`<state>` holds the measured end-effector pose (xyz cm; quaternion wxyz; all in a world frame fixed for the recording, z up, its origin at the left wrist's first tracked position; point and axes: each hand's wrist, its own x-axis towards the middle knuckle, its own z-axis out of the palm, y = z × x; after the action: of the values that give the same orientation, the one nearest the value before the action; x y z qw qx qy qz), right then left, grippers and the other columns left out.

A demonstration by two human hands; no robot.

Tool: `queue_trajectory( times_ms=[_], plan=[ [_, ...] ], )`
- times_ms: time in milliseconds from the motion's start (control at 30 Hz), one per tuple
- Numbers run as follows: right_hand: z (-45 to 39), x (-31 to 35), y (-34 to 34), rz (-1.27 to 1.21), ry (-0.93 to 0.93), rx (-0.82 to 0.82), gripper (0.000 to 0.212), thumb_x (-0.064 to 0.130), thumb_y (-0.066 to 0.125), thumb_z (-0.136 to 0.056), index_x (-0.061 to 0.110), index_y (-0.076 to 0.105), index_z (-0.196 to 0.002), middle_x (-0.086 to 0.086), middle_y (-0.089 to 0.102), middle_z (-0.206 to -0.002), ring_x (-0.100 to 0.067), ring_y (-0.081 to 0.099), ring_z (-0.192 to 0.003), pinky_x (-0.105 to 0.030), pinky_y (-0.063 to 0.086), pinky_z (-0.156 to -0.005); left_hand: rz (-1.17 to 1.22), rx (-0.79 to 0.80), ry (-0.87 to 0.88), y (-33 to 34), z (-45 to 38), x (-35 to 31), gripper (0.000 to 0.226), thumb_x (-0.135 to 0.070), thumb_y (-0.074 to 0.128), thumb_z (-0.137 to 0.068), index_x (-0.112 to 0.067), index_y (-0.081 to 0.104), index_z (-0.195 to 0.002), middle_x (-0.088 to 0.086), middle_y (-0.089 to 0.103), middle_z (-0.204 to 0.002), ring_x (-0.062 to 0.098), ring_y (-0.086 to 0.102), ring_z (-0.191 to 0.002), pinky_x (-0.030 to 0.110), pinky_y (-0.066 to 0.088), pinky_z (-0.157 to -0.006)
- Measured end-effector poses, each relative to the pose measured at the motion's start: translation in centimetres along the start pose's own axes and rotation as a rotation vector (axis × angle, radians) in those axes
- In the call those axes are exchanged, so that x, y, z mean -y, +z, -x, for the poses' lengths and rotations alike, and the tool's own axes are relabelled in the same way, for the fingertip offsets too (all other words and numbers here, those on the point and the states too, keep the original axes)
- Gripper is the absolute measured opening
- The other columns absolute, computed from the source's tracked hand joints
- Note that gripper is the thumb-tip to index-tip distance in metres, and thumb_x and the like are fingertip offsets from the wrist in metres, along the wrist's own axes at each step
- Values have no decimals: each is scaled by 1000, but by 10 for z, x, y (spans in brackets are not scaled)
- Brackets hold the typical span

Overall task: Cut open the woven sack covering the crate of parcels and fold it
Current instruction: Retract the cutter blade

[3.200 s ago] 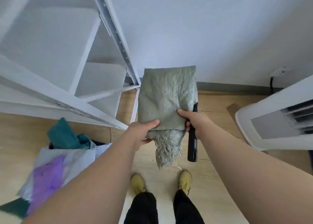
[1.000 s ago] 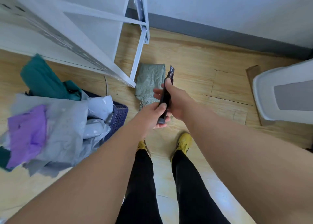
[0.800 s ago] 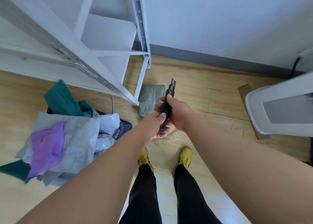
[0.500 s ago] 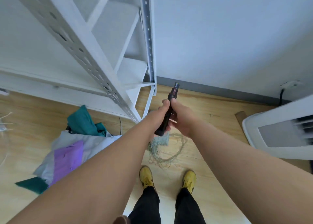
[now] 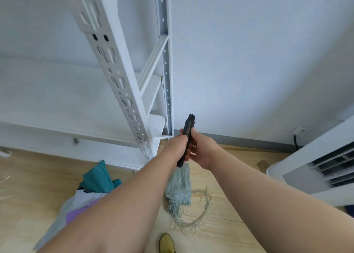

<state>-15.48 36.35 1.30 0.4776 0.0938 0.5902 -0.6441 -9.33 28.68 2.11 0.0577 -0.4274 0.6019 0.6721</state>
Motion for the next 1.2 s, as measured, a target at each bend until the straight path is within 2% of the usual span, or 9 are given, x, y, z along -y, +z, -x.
queue_trajectory(
  times_ms=[67, 233, 333, 433, 533, 700, 900, 1033, 1200],
  plan=[
    [9, -4, 7, 32, 9, 31, 41, 40, 45, -99, 11, 68, -117, -5, 64, -97, -15, 43, -53, -28, 42, -55, -7, -37, 17, -5, 15, 4, 22, -21, 38, -91, -13, 52, -75, 4, 51, -58, 19, 46, -45, 20, 36, -44],
    [36, -18, 12, 71, 11, 112, 39, 38, 39, -102, 17, 70, -111, 2, 74, -90, -8, 56, -45, -26, 40, -53, 67, -53, 56, -12, 56, 20, 20, -14, 37, -92, -13, 51, -77, 4, 51, -58, 18, 47, -46, 14, 37, -36],
    [54, -25, 12, 93, -6, 158, 39, 40, 39, -102, 18, 70, -111, 4, 74, -90, -6, 60, -48, -25, 40, -53, 120, -18, 30, -16, 83, 26, 19, -10, 38, -88, -14, 56, -82, 2, 57, -58, 18, 53, -52, 20, 44, -52],
    [70, -31, 22, 108, -22, 215, 39, 40, 38, -102, 18, 69, -109, 1, 73, -104, -12, 65, -72, -28, 44, -60, 132, 20, -43, -25, 104, 36, 21, -17, 40, -87, -14, 60, -89, 5, 62, -71, 19, 60, -61, 29, 50, -68],
    [84, -36, 40, 103, -47, 242, 37, 38, 39, -102, 16, 67, -111, 0, 73, -107, -15, 65, -87, -28, 47, -67, 126, 38, -81, -44, 121, 45, 25, -27, 41, -90, -14, 62, -87, 4, 65, -70, 18, 63, -60, 26, 54, -60],
    [99, -39, 78, 196, -102, 307, 33, 32, 41, -101, 13, 68, -110, -1, 75, -99, -16, 66, -84, -24, 50, -68, 219, 15, -44, -86, 136, 50, 21, -20, 37, -90, -12, 55, -81, 5, 54, -60, 19, 50, -52, 24, 37, -49],
    [88, -50, 139, 319, -153, 316, 23, 15, 42, -100, 11, 64, -103, -7, 67, -99, -22, 58, -81, -28, 49, -64, 169, -130, 93, -135, 130, 47, 26, -23, 36, -101, -9, 58, -103, 9, 59, -79, 17, 53, -60, 24, 42, -50],
    [68, -60, 168, 366, -83, 271, 24, 19, 49, -99, 15, 66, -116, -6, 69, -109, -18, 64, -90, -30, 54, -80, 193, -143, 178, -177, 103, 45, 26, -8, 37, -102, -8, 59, -117, 10, 63, -94, 18, 63, -81, 23, 56, -61],
    [32, -55, 195, 411, -80, 254, 26, 32, 53, -97, 24, 65, -119, 4, 65, -122, -12, 59, -112, -29, 49, -89, 233, -234, 84, -217, 50, 43, 30, 1, 43, -97, -1, 59, -122, 17, 61, -96, 24, 61, -83, 32, 58, -76]
  ],
)
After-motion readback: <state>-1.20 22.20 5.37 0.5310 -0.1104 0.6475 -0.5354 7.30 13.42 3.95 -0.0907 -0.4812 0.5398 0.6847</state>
